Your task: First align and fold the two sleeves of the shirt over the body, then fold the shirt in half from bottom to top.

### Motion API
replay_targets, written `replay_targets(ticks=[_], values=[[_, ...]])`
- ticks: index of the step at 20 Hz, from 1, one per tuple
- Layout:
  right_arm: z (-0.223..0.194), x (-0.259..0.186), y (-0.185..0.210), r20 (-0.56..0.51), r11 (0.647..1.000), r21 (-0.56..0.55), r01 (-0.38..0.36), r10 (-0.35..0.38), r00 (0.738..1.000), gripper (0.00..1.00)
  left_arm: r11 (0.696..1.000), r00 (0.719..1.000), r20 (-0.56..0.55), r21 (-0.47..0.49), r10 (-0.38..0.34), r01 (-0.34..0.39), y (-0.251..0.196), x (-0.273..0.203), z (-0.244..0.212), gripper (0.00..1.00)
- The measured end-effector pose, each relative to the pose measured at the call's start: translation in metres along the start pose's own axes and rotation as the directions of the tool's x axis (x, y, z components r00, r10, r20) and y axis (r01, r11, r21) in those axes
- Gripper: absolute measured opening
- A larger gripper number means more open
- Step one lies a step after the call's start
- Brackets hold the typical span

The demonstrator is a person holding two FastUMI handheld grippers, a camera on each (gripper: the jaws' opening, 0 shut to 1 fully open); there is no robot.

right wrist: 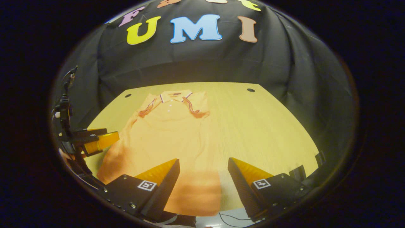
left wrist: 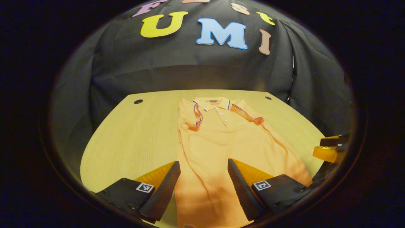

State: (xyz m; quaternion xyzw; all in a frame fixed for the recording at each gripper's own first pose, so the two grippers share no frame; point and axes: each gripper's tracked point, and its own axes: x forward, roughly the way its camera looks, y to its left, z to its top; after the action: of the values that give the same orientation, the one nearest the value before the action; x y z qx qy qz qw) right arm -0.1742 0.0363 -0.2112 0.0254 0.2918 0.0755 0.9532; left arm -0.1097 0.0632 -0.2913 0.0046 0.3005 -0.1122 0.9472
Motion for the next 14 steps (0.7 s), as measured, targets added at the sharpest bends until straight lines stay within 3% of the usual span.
replay_targets(ticks=[4,14], values=[[-0.031,0.004,-0.003,-0.056,1.0,-0.024,0.001,-0.003,0.998,0.95,0.999,0.999,-0.034,-0.016,0.031,-0.032,0.009,-0.023,-0.028,0.95],[-0.088,0.003,-0.021,-0.162,0.999,-0.028,0.02,-0.024,0.987,0.98,1.0,0.99,-0.135,-0.006,-0.03,0.03,-0.007,-0.075,-0.104,0.95]])
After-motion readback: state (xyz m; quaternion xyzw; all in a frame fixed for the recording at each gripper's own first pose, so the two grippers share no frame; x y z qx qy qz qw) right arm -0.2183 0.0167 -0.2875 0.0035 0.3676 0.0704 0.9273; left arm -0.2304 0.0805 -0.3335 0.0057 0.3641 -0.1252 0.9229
